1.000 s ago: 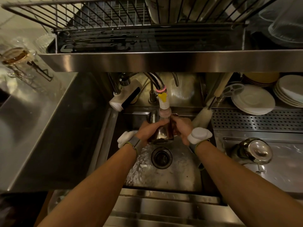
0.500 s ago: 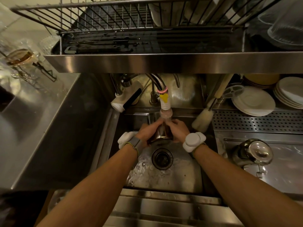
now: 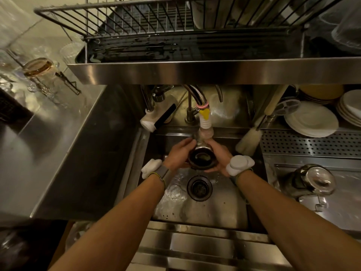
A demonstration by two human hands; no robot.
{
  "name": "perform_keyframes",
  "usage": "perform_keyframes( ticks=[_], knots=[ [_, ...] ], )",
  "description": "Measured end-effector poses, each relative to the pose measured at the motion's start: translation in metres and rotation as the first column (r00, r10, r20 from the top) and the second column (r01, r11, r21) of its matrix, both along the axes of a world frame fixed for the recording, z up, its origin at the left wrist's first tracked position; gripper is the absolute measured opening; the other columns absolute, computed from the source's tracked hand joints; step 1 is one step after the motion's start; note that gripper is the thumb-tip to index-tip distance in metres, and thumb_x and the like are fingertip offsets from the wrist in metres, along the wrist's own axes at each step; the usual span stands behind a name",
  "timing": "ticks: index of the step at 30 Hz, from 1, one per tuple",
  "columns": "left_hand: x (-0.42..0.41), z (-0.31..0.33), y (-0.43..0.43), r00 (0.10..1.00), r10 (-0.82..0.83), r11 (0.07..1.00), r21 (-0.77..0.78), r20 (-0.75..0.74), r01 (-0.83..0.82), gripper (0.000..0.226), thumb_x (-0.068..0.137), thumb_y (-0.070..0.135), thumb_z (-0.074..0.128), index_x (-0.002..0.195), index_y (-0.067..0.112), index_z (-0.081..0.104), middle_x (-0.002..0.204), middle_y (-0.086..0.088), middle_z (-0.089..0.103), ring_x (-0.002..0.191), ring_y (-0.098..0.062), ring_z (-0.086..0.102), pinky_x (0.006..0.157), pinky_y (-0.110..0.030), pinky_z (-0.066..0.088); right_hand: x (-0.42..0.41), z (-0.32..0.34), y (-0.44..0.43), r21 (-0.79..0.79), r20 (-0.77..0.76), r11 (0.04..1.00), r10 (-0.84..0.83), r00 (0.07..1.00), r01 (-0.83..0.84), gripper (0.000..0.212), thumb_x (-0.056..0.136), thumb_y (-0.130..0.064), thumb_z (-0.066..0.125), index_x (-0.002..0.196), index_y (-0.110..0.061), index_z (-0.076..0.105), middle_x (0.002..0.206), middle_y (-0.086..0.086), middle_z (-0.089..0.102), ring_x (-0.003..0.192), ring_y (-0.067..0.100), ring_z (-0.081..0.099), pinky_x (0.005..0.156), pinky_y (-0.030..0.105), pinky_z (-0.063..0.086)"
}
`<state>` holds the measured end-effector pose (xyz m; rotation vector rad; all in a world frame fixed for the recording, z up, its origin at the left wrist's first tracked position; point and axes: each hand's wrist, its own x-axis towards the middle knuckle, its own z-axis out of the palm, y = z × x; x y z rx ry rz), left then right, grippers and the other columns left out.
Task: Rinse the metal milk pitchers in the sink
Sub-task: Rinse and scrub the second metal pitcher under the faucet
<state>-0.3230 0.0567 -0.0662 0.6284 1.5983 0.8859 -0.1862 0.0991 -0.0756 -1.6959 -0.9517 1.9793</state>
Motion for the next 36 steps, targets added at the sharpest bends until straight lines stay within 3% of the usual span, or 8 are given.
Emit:
perform_keyframes(
  ticks=[5,10,14,17,21,25,30,36],
  knots=[
    [-0.001,0.004,0.005,0.999,0.026,0.999,-0.047,-0.024,-0.027,0.039,0.091,0.054,0.047,0.101,0.023,0.068,0.109,-0.010,0.065,0.082,-0.023,0.065,0.052,-0.031,0.058,0.001,0.002,0.003,0.087,-0.001,0.996,0.012,1.000,-0.012,0.050,0.080,-0.066,0.052,0.102,-0.022,0.062,0.107,0.008,0.063,0.092,0.030,0.063,0.052,0.039,0.056],
    [0.002,-0.002,0.009,0.997,0.069,0.985,-0.159,0.047,-0.061,0.058,0.088,0.061,0.044,0.105,0.010,0.065,0.105,-0.020,0.068,0.082,-0.033,0.068,0.070,-0.044,0.059,0.009,0.000,-0.010,0.302,0.099,0.943,0.114,0.989,-0.139,0.075,0.069,-0.061,0.070,0.127,-0.028,0.036,0.114,-0.004,0.056,0.086,0.019,0.065,0.048,0.029,0.053],
    [0.004,0.001,0.006,0.992,0.055,0.981,-0.190,0.114,-0.033,0.060,0.089,0.063,0.039,0.111,0.011,0.062,0.100,-0.013,0.067,0.074,-0.027,0.068,0.058,-0.036,0.060,0.013,-0.007,-0.009,0.522,0.254,0.796,0.197,0.947,-0.306,0.112,0.042,-0.038,0.092,0.136,-0.020,0.035,0.115,-0.009,0.055,0.105,0.012,0.058,0.075,0.019,0.048],
    [0.006,0.004,0.007,0.992,0.033,0.982,-0.189,0.125,-0.009,0.062,0.090,0.062,0.037,0.118,0.012,0.060,0.103,-0.010,0.065,0.068,-0.025,0.065,0.049,-0.032,0.058,0.014,-0.007,-0.009,0.536,0.366,0.760,0.184,0.912,-0.368,0.126,0.033,-0.047,0.089,0.137,-0.025,0.022,0.120,-0.007,0.048,0.105,0.012,0.051,0.088,0.024,0.043],
    [0.005,0.005,0.006,0.994,0.020,0.978,-0.209,0.103,0.002,0.064,0.090,0.064,0.036,0.121,0.012,0.057,0.107,-0.009,0.064,0.065,-0.025,0.067,0.048,-0.032,0.057,0.009,-0.006,-0.008,0.553,0.480,0.701,0.174,0.860,-0.451,0.117,0.032,-0.061,0.081,0.130,-0.025,0.028,0.121,-0.003,0.055,0.104,0.019,0.058,0.087,0.034,0.050],
    [-0.003,0.007,-0.004,0.994,-0.105,0.959,-0.264,0.005,0.102,0.079,0.082,0.077,0.024,0.105,0.010,0.060,0.085,-0.017,0.071,0.062,-0.025,0.068,0.060,-0.030,0.054,0.016,-0.005,-0.006,0.553,0.557,0.650,0.178,0.812,-0.521,0.109,0.039,-0.062,0.077,0.130,-0.023,0.033,0.122,-0.001,0.058,0.106,0.020,0.059,0.086,0.033,0.049],
    [-0.018,0.010,-0.008,0.970,-0.051,0.978,-0.208,-0.239,0.000,0.073,0.090,0.067,0.027,0.097,0.003,0.063,0.092,-0.021,0.071,0.080,-0.035,0.070,0.055,-0.029,0.051,0.012,-0.002,-0.003,0.576,0.427,0.730,0.117,0.897,-0.369,0.107,0.045,-0.048,0.086,0.134,-0.021,0.031,0.121,0.001,0.055,0.105,0.020,0.056,0.089,0.031,0.047],
    [-0.038,-0.004,-0.017,0.915,-0.077,0.990,-0.138,-0.396,0.024,0.060,0.089,0.065,0.033,0.088,0.013,0.063,0.070,-0.004,0.070,0.050,-0.019,0.062,0.047,-0.022,0.043,0.021,-0.006,-0.003,0.529,0.354,0.791,0.122,0.927,-0.306,0.105,0.048,-0.043,0.088,0.134,-0.020,0.033,0.113,-0.007,0.048,0.101,0.013,0.050,0.085,0.024,0.041]
  ],
)
